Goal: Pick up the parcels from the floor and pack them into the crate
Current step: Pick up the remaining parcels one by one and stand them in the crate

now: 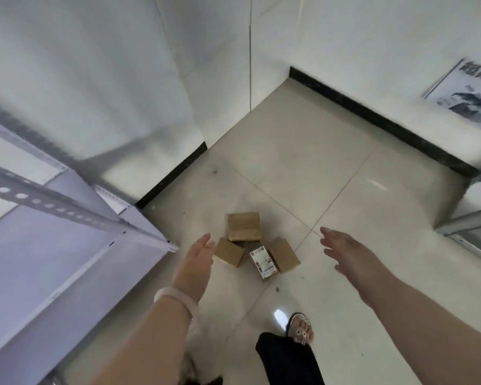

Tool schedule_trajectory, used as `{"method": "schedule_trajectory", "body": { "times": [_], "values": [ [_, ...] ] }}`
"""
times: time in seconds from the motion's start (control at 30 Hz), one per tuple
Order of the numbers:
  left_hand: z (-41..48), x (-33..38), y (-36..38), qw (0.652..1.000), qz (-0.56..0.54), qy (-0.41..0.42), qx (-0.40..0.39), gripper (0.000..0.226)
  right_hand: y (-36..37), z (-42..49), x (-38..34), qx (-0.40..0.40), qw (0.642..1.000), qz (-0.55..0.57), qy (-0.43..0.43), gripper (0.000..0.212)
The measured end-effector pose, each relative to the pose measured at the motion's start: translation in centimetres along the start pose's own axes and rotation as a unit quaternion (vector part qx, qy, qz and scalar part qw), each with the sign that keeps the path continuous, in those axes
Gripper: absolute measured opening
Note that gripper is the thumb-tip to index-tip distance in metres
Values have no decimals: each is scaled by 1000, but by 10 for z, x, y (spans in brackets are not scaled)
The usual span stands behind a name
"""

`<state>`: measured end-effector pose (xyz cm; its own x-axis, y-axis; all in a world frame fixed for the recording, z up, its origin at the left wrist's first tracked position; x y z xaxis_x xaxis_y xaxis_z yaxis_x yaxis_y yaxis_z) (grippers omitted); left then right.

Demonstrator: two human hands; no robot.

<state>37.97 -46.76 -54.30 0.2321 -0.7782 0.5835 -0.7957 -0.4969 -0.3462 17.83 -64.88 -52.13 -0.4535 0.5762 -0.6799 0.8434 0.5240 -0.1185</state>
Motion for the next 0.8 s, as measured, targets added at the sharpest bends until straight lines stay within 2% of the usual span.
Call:
{"method": "schedule_trajectory", "body": {
  "times": [0.27, 0.43, 0.53, 0.6, 0.67, 0.8],
  "values": [
    [178, -70, 67, 998, 11, -64, 12, 40, 41, 209, 87, -26, 990, -133, 31, 41],
    [306, -115, 105, 999, 30, -43, 9, 38, 87, 316, 156, -29, 985, -167, 11, 35],
    [374, -130, 119, 998, 62, -21, 4, 26, 116, 378, 186, -12, 989, -146, 14, 36],
    [415, -144, 128, 997, 75, -21, -3, 31, 134, 413, 205, -14, 991, -129, 20, 39],
    [447, -155, 135, 994, 104, -31, -18, 49, 148, 444, 222, -30, 988, -149, 30, 45],
    [488, -171, 146, 987, 139, -57, -60, 55, 166, 483, 251, -62, 986, -145, 54, 54]
  ]
}}
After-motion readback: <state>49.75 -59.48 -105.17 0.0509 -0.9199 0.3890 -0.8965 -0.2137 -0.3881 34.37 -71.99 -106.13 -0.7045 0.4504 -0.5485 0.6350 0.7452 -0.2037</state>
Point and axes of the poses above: each hand's wrist, its own z-axis towards the middle knuckle, its own y-axis out of the palm, x = y × z, the point moved 1 cm from there along z, towards the middle knuckle, and after that the axes turned 15 degrees about z, right-handed, at the moved point
